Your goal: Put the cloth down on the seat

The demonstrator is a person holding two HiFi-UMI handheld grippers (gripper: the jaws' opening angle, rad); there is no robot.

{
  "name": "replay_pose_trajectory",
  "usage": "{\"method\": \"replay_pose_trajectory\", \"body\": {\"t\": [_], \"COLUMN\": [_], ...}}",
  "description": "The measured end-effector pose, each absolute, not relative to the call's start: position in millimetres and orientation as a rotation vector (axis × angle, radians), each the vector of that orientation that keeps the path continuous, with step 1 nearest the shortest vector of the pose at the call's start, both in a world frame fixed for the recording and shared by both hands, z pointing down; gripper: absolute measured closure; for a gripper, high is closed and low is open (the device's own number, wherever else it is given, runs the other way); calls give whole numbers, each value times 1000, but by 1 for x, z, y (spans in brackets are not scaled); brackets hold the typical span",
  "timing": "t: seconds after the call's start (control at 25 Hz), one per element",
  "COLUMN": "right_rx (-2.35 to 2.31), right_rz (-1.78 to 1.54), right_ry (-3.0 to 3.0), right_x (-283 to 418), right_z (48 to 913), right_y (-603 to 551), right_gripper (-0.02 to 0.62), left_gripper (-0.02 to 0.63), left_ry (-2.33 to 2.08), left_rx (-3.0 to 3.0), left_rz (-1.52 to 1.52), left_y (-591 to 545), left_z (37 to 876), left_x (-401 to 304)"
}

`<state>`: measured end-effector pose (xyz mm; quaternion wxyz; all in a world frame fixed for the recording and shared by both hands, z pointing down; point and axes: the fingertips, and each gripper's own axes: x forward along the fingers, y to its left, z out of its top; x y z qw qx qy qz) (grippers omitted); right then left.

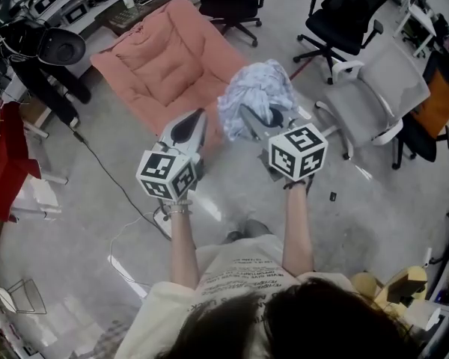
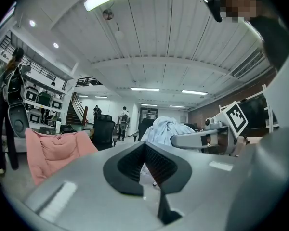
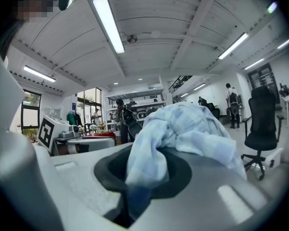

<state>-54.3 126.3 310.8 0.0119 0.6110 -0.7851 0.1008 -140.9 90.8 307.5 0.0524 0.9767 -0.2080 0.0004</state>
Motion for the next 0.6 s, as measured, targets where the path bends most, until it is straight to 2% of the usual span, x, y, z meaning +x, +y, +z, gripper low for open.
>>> {"method": "replay_pose_trajectory", "body": {"t": [0.6], "right_rx": [1729], "right_rz": [348], "right_ry": [-2558], "right_x": [18], "right_z": [315], "right_y": [19], "right_gripper": [525], "left_gripper": [609], "left_ry": [-799], "left_rx": [2919], "left_rz": [33], "left_y": [-9], "left_z": [314], "left_x": [-76]}}
